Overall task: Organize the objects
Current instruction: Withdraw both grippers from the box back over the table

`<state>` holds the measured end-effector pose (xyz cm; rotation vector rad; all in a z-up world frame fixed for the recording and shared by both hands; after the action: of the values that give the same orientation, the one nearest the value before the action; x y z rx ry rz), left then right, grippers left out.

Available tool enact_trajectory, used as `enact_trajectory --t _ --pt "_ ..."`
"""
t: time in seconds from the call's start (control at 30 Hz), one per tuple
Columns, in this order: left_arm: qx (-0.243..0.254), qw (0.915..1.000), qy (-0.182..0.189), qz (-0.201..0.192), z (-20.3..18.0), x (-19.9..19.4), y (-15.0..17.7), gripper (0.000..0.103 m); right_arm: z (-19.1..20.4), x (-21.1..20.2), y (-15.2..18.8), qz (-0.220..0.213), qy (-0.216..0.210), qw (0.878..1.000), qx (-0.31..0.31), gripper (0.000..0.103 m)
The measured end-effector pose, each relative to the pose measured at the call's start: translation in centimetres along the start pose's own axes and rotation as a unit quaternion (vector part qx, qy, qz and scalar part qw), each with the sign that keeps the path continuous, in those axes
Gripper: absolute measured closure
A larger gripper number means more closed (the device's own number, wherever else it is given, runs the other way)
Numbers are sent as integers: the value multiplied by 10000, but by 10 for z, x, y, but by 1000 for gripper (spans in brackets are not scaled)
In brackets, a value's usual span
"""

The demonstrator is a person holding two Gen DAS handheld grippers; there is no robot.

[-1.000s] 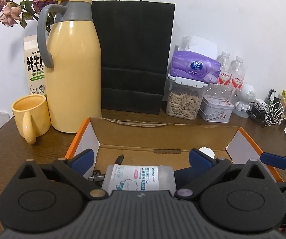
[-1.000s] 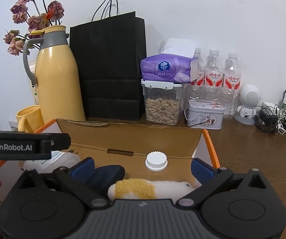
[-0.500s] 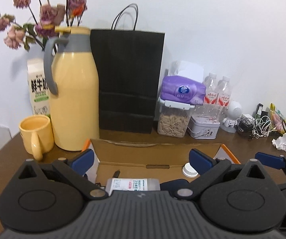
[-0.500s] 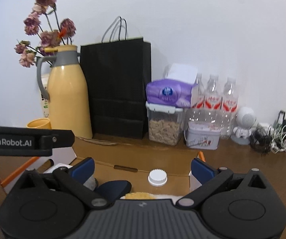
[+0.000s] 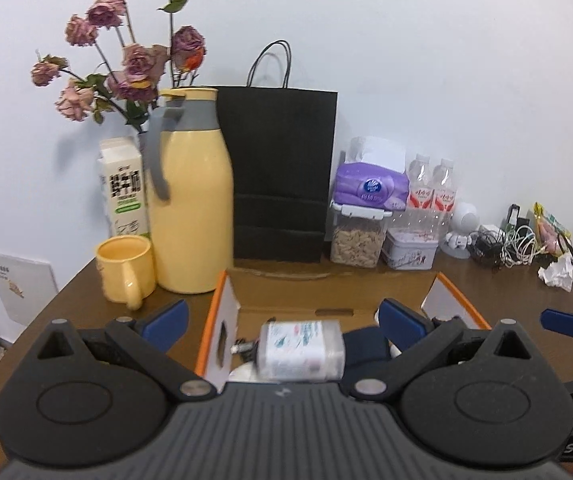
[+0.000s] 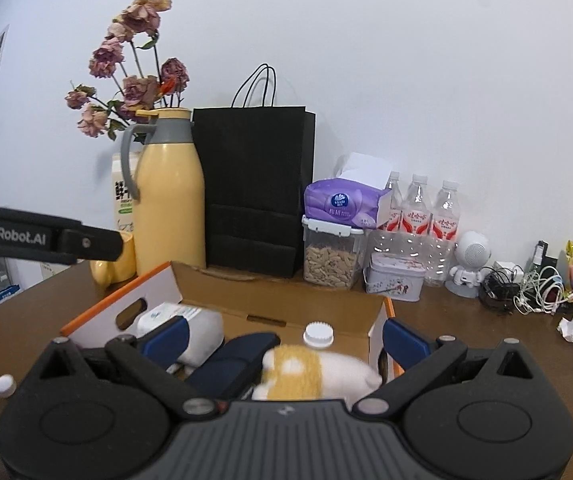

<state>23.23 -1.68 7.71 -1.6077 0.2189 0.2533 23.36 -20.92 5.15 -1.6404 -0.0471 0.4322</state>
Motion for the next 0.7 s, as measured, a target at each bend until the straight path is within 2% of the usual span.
enact_trajectory --t 0.43,0.7 --pt "27 9997 -111 222 35 -61 41 0 18 -66 49 373 -50 9993 -58 0" --pt "35 9986 -81 522 50 -81 81 0 22 -87 79 689 -23 9976 -19 0"
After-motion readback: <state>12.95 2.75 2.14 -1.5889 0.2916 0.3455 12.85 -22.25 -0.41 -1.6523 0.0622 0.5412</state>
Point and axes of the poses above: each gripper's, at about its wrist camera, not at the fingertips, and x roughly the way its jaws point, z to its left, y to its underside, the point moved 3 cm from there along x, roughly the way its jaws point, and after that the axes turned 6 degrees about -z, right-handed, at the moved point
